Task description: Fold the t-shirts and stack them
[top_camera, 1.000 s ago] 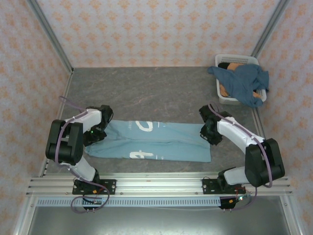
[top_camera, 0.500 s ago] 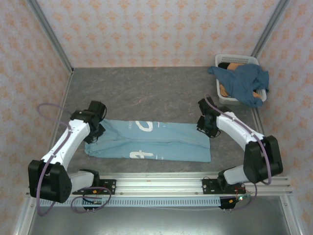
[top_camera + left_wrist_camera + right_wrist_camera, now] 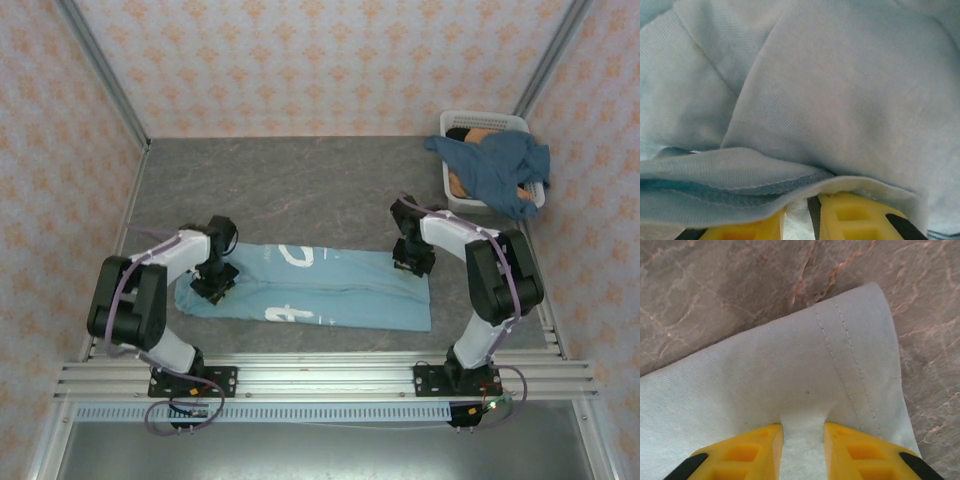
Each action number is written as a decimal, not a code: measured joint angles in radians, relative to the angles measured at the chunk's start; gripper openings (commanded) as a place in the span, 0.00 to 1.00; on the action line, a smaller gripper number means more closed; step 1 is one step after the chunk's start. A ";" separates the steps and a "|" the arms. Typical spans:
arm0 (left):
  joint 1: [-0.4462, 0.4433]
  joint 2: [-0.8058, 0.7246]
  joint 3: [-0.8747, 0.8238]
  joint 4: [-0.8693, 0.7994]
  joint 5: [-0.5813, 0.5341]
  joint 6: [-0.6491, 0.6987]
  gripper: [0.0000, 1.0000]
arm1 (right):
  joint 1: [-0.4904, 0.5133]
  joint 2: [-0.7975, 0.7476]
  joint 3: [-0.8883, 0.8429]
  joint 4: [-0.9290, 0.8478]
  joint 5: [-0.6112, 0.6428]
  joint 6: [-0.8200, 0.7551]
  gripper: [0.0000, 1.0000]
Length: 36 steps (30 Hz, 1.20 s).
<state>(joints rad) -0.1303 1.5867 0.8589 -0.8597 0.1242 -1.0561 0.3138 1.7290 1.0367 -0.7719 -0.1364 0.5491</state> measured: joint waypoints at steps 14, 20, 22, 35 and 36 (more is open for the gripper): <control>-0.013 0.803 1.171 -0.001 0.027 0.174 0.25 | 0.095 -0.193 -0.224 0.015 -0.044 0.395 0.31; -0.077 1.202 1.834 0.030 0.108 0.158 0.31 | 0.303 -0.183 -0.221 0.090 -0.118 0.625 0.32; -0.092 1.248 1.889 0.091 0.138 0.125 0.34 | 0.362 -0.154 -0.194 0.115 -0.144 0.692 0.32; -0.109 1.124 1.858 0.112 0.142 0.158 0.58 | 0.445 -0.109 -0.057 0.080 -0.186 0.809 0.46; -0.109 1.057 1.829 0.083 0.128 0.183 0.57 | 0.432 -0.140 -0.057 0.052 -0.173 0.801 0.47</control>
<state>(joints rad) -0.2394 2.6438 2.6877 -0.7765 0.2523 -0.8730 0.7456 1.5887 0.9794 -0.7197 -0.3092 1.3499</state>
